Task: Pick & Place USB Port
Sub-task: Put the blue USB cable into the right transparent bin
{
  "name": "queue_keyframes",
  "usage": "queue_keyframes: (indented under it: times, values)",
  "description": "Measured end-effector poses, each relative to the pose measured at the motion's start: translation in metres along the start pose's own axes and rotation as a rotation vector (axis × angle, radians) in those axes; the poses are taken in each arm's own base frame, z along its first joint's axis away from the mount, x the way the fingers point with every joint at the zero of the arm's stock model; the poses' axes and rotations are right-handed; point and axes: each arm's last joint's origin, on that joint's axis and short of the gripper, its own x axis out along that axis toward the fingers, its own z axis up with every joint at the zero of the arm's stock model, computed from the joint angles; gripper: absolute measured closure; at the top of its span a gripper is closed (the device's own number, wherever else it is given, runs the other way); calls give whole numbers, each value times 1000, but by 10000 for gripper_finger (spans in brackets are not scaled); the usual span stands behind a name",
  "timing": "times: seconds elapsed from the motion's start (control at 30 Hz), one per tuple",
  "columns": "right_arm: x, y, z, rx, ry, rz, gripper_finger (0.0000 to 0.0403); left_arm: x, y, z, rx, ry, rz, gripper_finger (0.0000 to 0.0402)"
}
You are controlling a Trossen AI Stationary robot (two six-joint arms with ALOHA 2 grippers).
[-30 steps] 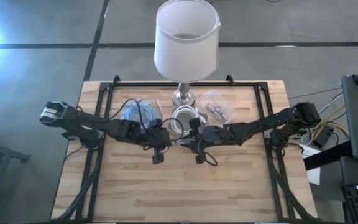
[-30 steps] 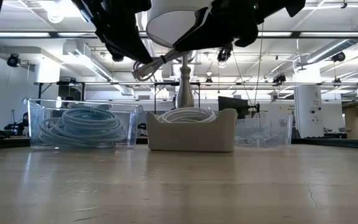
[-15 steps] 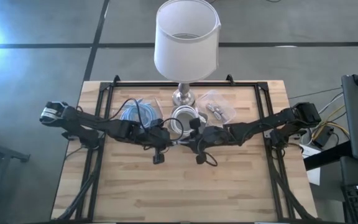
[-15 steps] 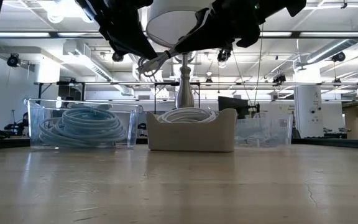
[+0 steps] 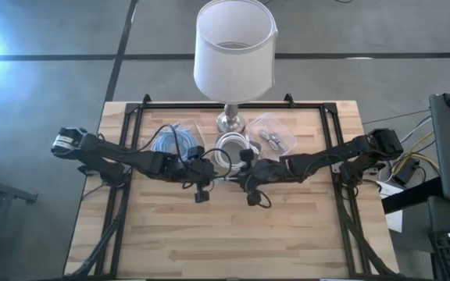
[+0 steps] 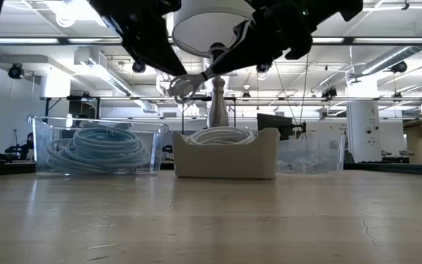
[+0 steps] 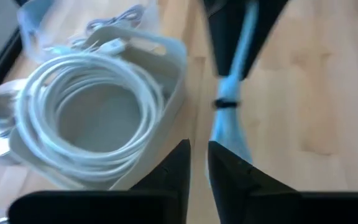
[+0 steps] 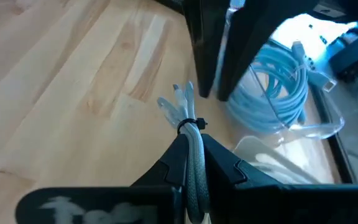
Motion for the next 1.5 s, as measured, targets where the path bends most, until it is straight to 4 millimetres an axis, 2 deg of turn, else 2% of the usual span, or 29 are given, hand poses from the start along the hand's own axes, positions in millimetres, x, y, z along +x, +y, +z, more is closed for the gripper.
queue_keyframes:
  times: [0.17, 0.3, 0.53, 0.73, 0.83, 0.97, 1.03, 1.17, 1.33, 1.5]
  values:
    - [-1, 2, -8, 42, 84, 15, 381, 6, -1, -5, 14, 37, 34, 312]
    - [-11, -3, -8, 74, 186, -56, 381, 10, -1, -7, 21, 58, 36, 297]
    - [-47, -21, 0, 105, 457, -308, 379, 10, -1, -7, 21, 58, 36, 296]
    - [-73, -38, 2, 88, 514, -517, 379, 10, -2, -7, 23, 60, 33, 298]
    - [-80, -51, -8, 135, 523, -576, 378, 10, -2, -7, 23, 61, 32, 298]
    - [-84, -69, -34, 251, 570, -653, 378, 10, -2, -8, 24, 65, 33, 298]
    - [-84, -76, -48, 305, 600, -649, 378, 10, -2, -8, 25, 66, 34, 298]
    - [-72, -83, -76, 402, 617, -517, 378, 10, -2, -8, 25, 67, 33, 298]
    - [-50, -86, -104, 362, 604, -414, 378, 10, -2, -8, 25, 66, 34, 298]
    - [-34, -87, -119, 325, 595, -372, 378, 10, -2, -8, 25, 66, 34, 298]
